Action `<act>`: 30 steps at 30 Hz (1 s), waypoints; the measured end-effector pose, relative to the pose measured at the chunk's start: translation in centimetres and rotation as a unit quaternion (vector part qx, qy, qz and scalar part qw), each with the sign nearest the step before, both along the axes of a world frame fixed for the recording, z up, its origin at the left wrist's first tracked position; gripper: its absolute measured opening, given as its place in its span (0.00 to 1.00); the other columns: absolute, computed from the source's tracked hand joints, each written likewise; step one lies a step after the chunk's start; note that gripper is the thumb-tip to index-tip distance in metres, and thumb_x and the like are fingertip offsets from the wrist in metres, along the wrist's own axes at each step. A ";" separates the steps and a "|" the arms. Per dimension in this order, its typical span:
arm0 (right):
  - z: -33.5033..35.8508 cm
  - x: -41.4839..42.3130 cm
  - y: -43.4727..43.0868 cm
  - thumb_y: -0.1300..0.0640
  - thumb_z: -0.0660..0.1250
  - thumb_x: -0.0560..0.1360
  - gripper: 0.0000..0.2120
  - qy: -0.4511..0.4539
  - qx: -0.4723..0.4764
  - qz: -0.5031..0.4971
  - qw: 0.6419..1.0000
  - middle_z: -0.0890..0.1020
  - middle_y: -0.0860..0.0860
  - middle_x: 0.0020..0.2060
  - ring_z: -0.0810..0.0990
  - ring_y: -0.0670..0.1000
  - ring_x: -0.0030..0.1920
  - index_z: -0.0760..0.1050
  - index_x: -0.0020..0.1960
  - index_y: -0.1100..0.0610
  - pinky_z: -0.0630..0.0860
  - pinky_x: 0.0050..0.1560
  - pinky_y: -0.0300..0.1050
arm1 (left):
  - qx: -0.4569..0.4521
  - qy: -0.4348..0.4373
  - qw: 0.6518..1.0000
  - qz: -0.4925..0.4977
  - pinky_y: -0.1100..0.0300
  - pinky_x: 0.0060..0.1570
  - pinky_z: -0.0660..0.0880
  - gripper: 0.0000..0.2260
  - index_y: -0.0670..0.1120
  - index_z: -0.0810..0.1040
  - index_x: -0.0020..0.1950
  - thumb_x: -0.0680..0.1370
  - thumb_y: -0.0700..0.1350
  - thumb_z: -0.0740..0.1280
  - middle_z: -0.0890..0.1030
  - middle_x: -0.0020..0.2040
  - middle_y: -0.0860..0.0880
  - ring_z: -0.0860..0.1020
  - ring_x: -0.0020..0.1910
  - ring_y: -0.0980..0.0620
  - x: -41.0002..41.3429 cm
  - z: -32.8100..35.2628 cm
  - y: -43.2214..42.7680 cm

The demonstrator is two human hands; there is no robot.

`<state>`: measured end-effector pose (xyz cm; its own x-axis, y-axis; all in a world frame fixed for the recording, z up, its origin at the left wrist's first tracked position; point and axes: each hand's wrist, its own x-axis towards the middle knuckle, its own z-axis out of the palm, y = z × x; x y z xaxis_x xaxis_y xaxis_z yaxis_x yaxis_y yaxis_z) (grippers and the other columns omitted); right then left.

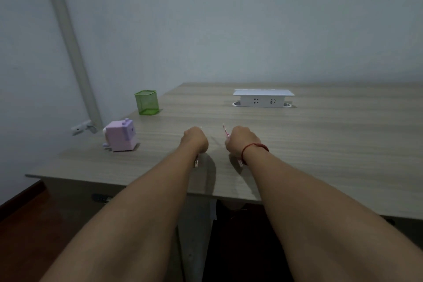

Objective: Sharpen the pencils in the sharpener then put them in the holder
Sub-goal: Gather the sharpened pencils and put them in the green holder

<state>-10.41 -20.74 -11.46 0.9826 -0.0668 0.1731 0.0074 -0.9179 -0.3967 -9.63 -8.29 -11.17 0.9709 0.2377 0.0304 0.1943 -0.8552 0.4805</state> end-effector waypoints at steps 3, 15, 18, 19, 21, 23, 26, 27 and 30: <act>1.4 0.2 0.6 0.61 0.60 0.79 0.13 -0.015 0.048 0.006 0.999 0.79 0.61 0.59 0.79 0.61 0.59 0.75 0.61 0.64 0.76 0.54 0.47 | -0.075 -0.051 0.995 0.030 0.51 0.47 0.79 0.13 0.33 0.73 0.60 0.76 0.32 0.63 0.78 0.59 0.35 0.80 0.56 0.37 -0.5 1.2 1.7; 11.0 5.5 10.8 0.54 0.64 0.75 0.09 -0.105 0.211 0.107 0.966 0.81 0.55 0.51 0.83 0.58 0.48 0.73 0.52 0.58 0.79 0.50 0.48 | -0.220 -0.283 0.931 0.075 0.51 0.50 0.79 0.09 0.38 0.79 0.49 0.78 0.42 0.62 0.82 0.49 0.39 0.81 0.49 0.39 3.9 10.7 10.5; 12.1 8.7 14.3 0.52 0.64 0.76 0.11 -0.116 0.228 0.136 0.957 0.81 0.54 0.51 0.84 0.58 0.49 0.73 0.55 0.57 0.80 0.54 0.53 | -0.191 -0.317 0.926 0.074 0.53 0.49 0.79 0.08 0.41 0.81 0.48 0.77 0.43 0.66 0.83 0.46 0.41 0.82 0.46 0.43 6.5 11.4 13.4; 12.3 10.0 15.4 0.52 0.64 0.76 0.11 -0.115 0.228 0.143 0.956 0.82 0.55 0.51 0.84 0.58 0.49 0.73 0.55 0.57 0.79 0.55 0.53 | -0.190 -0.321 0.924 0.076 0.52 0.52 0.79 0.08 0.40 0.81 0.50 0.77 0.43 0.66 0.83 0.47 0.41 0.82 0.47 0.43 7.7 11.5 14.5; 12.3 12.8 17.4 0.53 0.64 0.76 0.11 -0.109 0.234 0.152 0.954 0.82 0.56 0.51 0.84 0.58 0.49 0.73 0.56 0.57 0.79 0.55 0.53 | -0.189 -0.326 0.922 0.086 0.50 0.54 0.79 0.08 0.39 0.81 0.51 0.77 0.42 0.67 0.83 0.49 0.40 0.82 0.48 0.43 10.1 11.5 16.9; 12.3 15.7 19.0 0.54 0.65 0.76 0.11 -0.111 0.243 0.155 0.951 0.82 0.56 0.52 0.83 0.58 0.50 0.74 0.56 0.58 0.80 0.55 0.53 | -0.184 -0.332 0.920 0.098 0.49 0.54 0.79 0.07 0.39 0.81 0.50 0.76 0.41 0.67 0.83 0.49 0.40 0.82 0.49 0.42 12.7 11.6 19.2; 12.7 19.9 21.6 0.57 0.65 0.75 0.11 -0.143 0.287 0.155 0.934 0.82 0.56 0.52 0.83 0.57 0.50 0.73 0.57 0.59 0.80 0.54 0.51 | -0.186 -0.346 0.913 0.110 0.49 0.54 0.79 0.09 0.40 0.76 0.55 0.75 0.40 0.67 0.81 0.52 0.40 0.81 0.50 0.42 16.6 12.0 21.8; 12.9 21.2 22.4 0.58 0.66 0.75 0.12 -0.158 0.304 0.156 0.926 0.82 0.56 0.51 0.83 0.56 0.50 0.73 0.57 0.59 0.80 0.52 0.49 | -0.185 -0.354 0.910 0.110 0.50 0.53 0.79 0.10 0.40 0.75 0.56 0.75 0.40 0.67 0.81 0.53 0.40 0.81 0.50 0.43 18.0 12.1 22.4; 12.6 24.4 25.0 0.59 0.66 0.74 0.13 -0.184 0.341 0.157 0.909 0.82 0.54 0.50 0.82 0.55 0.49 0.72 0.57 0.58 0.79 0.48 0.47 | -0.161 -0.368 0.910 0.102 0.56 0.47 0.78 0.09 0.41 0.75 0.54 0.75 0.40 0.67 0.80 0.52 0.41 0.81 0.48 0.45 21.7 11.3 23.5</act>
